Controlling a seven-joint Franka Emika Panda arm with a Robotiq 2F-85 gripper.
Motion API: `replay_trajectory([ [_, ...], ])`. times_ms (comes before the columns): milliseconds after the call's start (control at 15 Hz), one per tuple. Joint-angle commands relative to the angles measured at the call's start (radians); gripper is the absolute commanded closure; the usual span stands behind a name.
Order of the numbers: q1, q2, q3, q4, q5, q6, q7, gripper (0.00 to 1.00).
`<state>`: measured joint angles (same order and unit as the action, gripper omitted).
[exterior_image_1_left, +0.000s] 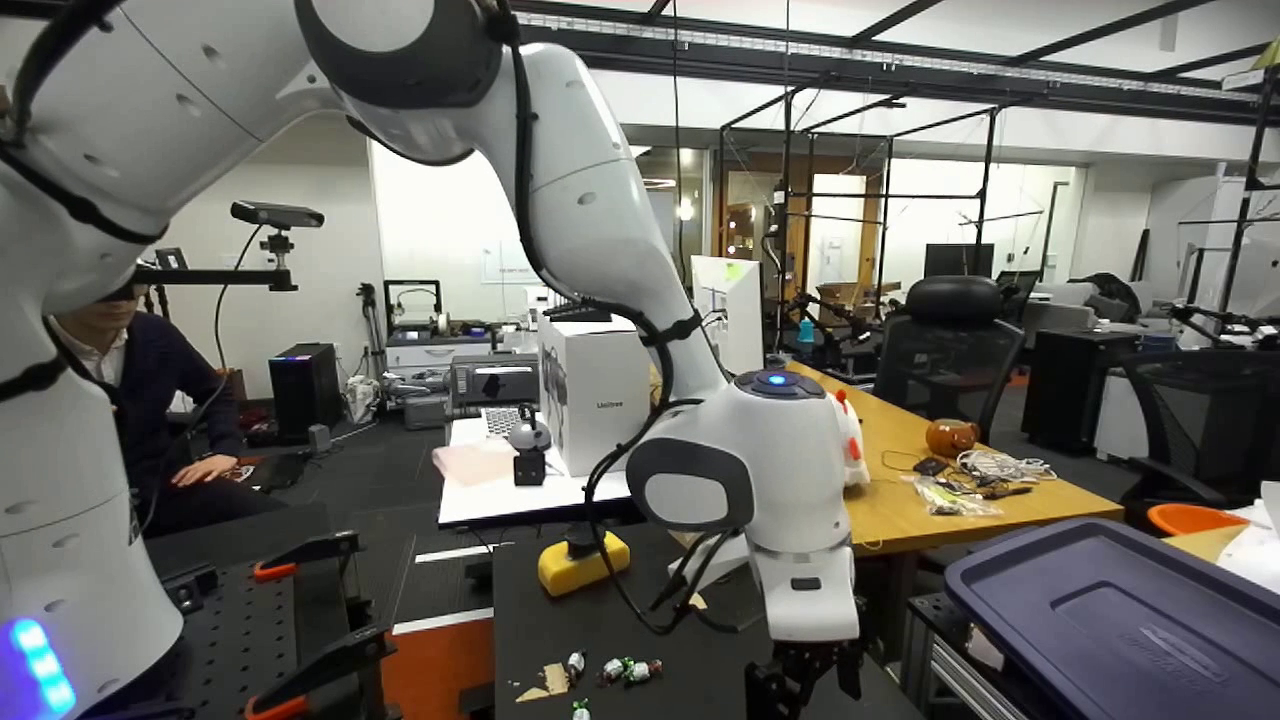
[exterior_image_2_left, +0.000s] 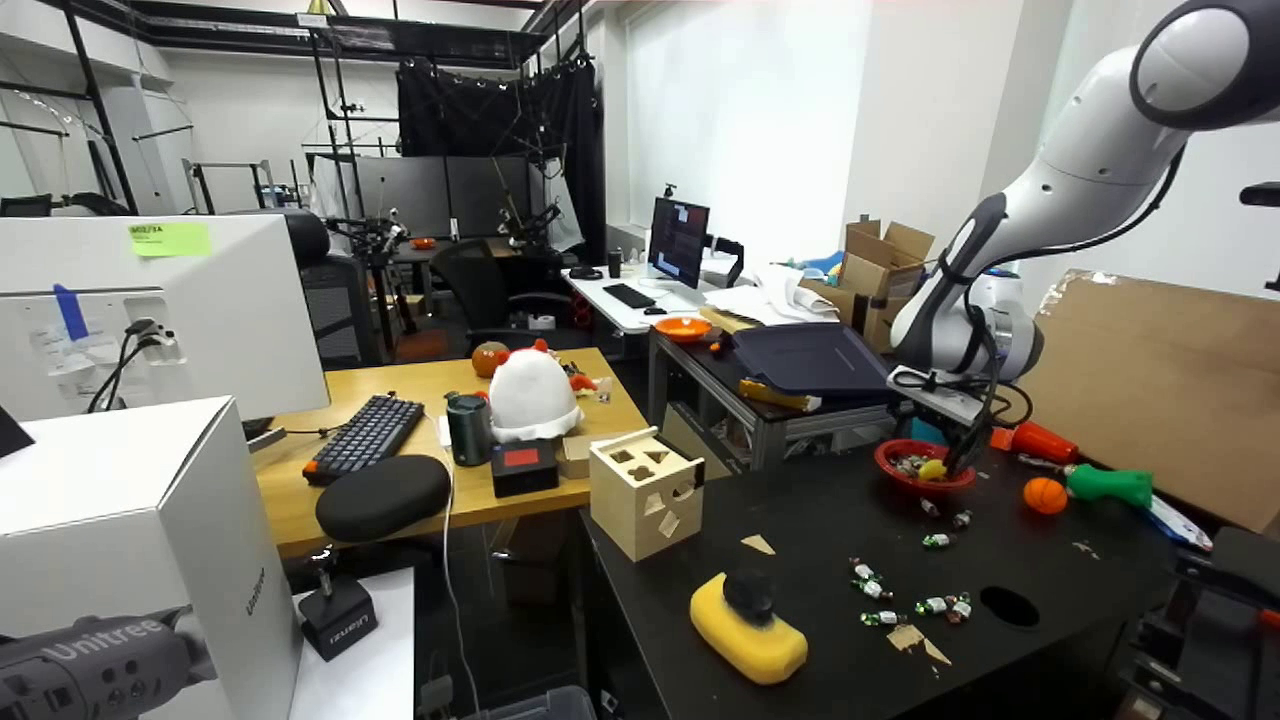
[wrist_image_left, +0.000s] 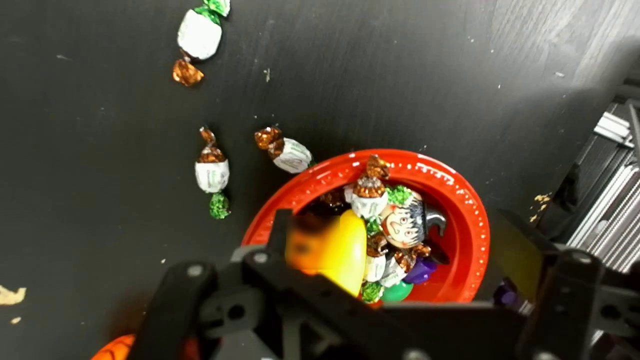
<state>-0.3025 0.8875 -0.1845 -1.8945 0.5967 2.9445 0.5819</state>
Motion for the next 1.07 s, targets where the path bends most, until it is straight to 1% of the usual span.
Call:
replay_trajectory([
  [0, -0.101, -0.185, 0.127, -0.193, 0.006, 0.065, -0.236, 0.0],
  [200, -0.198, -0.313, 0.237, -0.332, -0.011, 0.106, -0.428, 0.0],
  [333, -0.265, -0.384, 0.306, -0.393, -0.015, 0.083, -0.544, 0.0],
  [467, -0.307, -0.442, 0.346, -0.441, -0.018, 0.052, -0.626, 0.0],
  [600, -0.319, -0.497, 0.35, -0.486, -0.031, 0.023, -0.678, 0.0],
  [733, -0.313, -0.547, 0.337, -0.529, -0.048, 0.007, -0.712, 0.0],
  [867, -0.304, -0.591, 0.32, -0.557, -0.047, -0.02, -0.678, 0.0],
  [933, -0.302, -0.507, 0.33, -0.497, -0.04, 0.028, -0.681, 0.0],
  [1000, -0.302, -0.528, 0.327, -0.512, -0.04, 0.016, -0.681, 0.0],
])
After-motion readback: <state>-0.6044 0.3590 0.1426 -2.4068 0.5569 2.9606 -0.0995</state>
